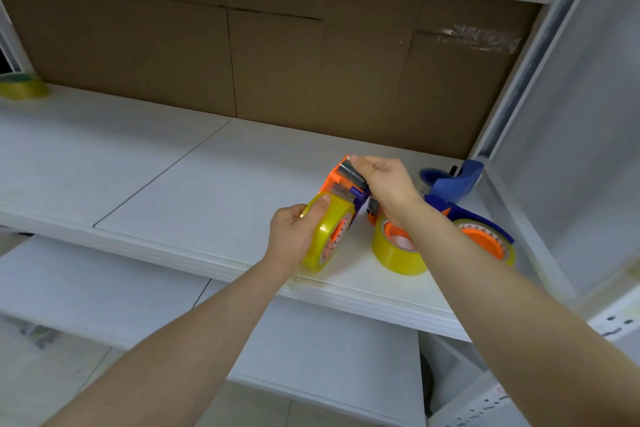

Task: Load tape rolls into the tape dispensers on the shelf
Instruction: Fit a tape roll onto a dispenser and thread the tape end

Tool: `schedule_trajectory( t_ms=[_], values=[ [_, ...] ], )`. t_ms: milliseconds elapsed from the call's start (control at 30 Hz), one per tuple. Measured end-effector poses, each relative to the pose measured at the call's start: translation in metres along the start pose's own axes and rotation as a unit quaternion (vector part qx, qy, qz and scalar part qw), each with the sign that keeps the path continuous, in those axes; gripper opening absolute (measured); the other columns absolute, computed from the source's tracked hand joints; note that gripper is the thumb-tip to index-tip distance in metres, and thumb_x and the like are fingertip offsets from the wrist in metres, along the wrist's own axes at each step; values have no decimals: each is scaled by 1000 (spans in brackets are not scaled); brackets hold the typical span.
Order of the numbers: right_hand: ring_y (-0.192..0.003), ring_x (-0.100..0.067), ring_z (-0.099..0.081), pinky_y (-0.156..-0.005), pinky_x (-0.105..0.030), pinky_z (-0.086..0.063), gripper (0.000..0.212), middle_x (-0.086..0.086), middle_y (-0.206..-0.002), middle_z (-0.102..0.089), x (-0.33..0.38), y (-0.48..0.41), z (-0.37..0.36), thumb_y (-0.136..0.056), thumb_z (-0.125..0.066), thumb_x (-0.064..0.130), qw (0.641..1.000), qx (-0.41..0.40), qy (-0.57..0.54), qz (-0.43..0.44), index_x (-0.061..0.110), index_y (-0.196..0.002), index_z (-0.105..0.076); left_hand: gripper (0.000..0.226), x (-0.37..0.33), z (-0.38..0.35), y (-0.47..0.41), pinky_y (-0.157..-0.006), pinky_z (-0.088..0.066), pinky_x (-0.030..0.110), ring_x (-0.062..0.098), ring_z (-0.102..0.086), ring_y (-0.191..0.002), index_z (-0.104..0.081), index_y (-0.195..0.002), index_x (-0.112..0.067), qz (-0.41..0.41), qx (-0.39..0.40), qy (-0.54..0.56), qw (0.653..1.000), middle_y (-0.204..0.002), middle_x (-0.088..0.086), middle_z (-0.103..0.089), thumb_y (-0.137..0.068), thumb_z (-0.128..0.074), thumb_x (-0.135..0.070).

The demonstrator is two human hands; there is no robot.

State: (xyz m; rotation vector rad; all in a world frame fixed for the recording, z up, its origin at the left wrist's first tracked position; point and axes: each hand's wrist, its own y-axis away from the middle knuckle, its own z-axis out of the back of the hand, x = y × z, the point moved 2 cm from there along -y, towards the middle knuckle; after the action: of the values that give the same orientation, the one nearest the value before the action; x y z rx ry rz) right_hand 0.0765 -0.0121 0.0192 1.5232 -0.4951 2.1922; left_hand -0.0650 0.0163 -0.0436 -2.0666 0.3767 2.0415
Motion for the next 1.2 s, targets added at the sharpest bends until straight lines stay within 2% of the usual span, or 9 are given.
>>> schedule_trajectory(
  t_ms=[300, 467, 600, 700, 800, 867, 1000, 1100, 1200],
  values=[
    [-79, -15, -63, -72, -27, -51, 22, 0, -84, -67, -2, 4, 4, -94, -54, 25, 996, 34, -81, -20, 10, -105, -67, 45, -3, -2, 2, -72, -53, 36, 26, -63, -70, -68, -84, 8, -8, -3, -7, 1000, -88, 30, -68, -87, -61, -37],
    [-92, -20, -64, -84, -32, -51, 25, -9, -106, -68, 0, 4, 4, -95, -52, 26, 999, 18, -44, -20, 11, -111, -65, 40, -2, -2, 3, -75, -55, 37, 26, -64, -72, -69, -79, 1, -5, -1, -13, 1000, -87, 27, -69, -87, -61, -38],
    [-69, -7, -56, -69, -21, -43, 28, 3, -78, -62, 5, 10, 2, -98, -41, 38, 999, 24, 15, -43, 20, -88, -60, 42, -3, -2, 2, -77, -55, 42, 28, -64, -73, -69, -79, 2, -3, 1, -8, 1000, -86, 27, -69, -87, -61, -39],
    [-94, -17, -63, -93, -29, -45, 48, -4, -98, -67, 6, 11, 7, -95, -37, 53, 995, 18, -55, -78, 14, -110, -58, 46, -6, -1, 3, -79, -55, 43, 29, -64, -74, -69, -80, 5, 10, -4, 0, 1000, -88, 28, -69, -86, -63, -41],
    [-122, -25, -52, -109, -36, -37, 49, -13, -128, -56, 1, 19, 12, -98, -40, 41, 986, 13, -135, -99, 9, -134, -43, 37, -13, 1, 2, -72, -55, 35, 23, -64, -71, -66, -74, -6, 56, -22, 60, 996, -81, 19, -69, -85, -62, -41],
    [-119, -25, -52, -107, -36, -39, 43, -10, -126, -57, -9, 23, 11, -93, -50, 29, 991, 20, -91, -96, 9, -131, -47, 29, -19, 4, -1, -77, -55, 35, 24, -67, -78, -67, -81, -14, 93, -26, 132, 987, -85, 11, -70, -82, -64, -43],
    [-110, -19, -58, -98, -41, -48, 78, 1, -119, -61, -21, 39, -4, -64, -71, 40, 992, 80, -17, -98, 21, -134, -44, 51, -29, 8, -5, -85, -55, 44, 30, -68, -92, -66, -111, -9, 110, 45, 264, 957, -105, 17, -70, -79, -56, -48],
    [-107, -19, -59, -88, -44, -55, 62, 3, -119, -60, -20, 48, -17, -75, -76, 36, 996, 67, 39, -53, 23, -127, -45, 41, -28, 6, -5, -70, -56, 33, 18, -69, -70, -68, -96, -14, 108, 103, 282, 948, -82, 8, -72, -90, -41, -44],
    [-110, -22, -58, -92, -41, -53, 52, -4, -122, -58, -16, 50, -18, -83, -69, 27, 992, 6, 125, 0, 15, -128, -44, 40, -26, 5, -3, -74, -55, 36, 19, -69, -74, -69, -94, -16, 101, 120, 290, 944, -85, 8, -73, -90, -40, -45]
  ],
)
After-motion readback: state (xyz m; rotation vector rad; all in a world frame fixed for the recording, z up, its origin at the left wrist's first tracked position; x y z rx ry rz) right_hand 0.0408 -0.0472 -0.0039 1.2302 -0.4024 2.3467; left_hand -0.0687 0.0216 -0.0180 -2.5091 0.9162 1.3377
